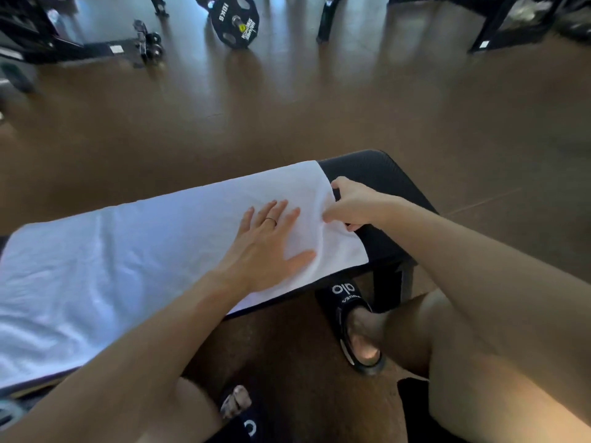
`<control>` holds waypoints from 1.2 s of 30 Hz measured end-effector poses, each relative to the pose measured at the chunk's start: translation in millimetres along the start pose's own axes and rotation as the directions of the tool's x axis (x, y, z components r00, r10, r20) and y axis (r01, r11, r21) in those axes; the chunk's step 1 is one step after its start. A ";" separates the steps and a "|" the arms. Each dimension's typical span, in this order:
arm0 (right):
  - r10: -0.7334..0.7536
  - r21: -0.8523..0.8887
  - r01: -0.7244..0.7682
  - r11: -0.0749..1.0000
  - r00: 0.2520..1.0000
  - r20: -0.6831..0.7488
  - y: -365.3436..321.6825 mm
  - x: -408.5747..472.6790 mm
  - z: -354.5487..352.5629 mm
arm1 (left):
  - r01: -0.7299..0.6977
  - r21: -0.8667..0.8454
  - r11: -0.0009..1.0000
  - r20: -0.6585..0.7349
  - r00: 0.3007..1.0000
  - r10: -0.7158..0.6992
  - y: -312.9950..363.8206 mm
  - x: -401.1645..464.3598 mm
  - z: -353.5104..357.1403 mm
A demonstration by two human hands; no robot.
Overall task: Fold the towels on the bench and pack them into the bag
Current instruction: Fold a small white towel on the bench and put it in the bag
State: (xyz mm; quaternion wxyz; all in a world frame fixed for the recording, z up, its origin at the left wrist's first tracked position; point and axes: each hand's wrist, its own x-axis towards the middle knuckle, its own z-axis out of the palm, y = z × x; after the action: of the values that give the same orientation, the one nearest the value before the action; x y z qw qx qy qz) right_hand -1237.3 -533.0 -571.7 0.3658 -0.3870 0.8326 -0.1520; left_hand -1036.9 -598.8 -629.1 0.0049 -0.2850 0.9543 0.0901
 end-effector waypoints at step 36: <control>-0.014 -0.737 0.159 0.657 0.980 0.199 0.7 -34.3 -5.0 | -0.218 0.244 0.945 -0.021 0.973 0.230 41.0 -28.7 25.3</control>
State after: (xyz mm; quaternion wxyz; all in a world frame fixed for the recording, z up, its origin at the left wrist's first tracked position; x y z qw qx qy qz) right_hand -1226.4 -506.7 -551.8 0.2383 -0.5543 0.7661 0.2214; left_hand -1036.2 -545.2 -645.3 0.0053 -0.1739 0.9842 -0.0330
